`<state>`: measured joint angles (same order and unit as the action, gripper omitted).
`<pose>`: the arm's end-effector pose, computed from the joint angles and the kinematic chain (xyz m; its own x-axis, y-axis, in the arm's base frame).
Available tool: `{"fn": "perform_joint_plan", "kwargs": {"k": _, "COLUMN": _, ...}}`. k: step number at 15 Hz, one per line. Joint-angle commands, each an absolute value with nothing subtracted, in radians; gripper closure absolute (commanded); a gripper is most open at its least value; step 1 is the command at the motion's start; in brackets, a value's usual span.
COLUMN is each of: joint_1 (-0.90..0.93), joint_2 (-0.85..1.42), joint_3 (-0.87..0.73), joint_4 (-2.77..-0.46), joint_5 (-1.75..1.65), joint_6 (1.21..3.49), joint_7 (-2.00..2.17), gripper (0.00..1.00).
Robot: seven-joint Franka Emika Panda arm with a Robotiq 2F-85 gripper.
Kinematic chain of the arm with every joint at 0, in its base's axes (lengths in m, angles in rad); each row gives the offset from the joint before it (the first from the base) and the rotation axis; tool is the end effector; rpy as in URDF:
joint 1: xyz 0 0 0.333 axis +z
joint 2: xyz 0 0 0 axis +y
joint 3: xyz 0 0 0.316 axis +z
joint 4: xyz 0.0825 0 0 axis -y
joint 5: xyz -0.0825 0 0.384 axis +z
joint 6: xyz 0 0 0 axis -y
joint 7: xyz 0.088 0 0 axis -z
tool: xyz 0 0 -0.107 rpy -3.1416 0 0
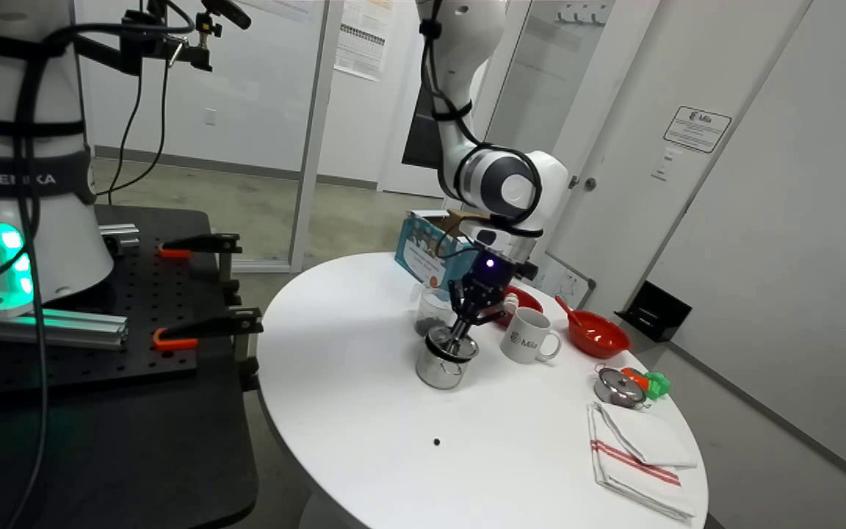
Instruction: Remove the lid from the pot and put some of the object from the measuring cup into the pot, and put the lid back on
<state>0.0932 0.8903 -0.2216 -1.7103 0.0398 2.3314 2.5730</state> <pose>0.6228 -0.0754 0.0659 -0.8544 -0.4324 0.2882 -0.4500 0.8930 0.0060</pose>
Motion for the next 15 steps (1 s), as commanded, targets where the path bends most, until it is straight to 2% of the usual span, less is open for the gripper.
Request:
{"fn": "perform_joint_plan", "kwargs": {"k": 1, "joint_1": 0.089, "joint_2": 0.823, "joint_3": -0.208, "joint_4": -1.824, "joint_5": 0.047, "joint_6": 2.4, "joint_7": 2.568, "gripper": 0.99}}
{"fn": "perform_joint_plan", "kwargs": {"k": 15, "joint_1": 0.071, "joint_2": 0.688, "joint_3": -0.208, "joint_4": -2.079, "joint_5": 0.069, "joint_6": 2.574, "joint_7": 2.555, "gripper": 0.99}}
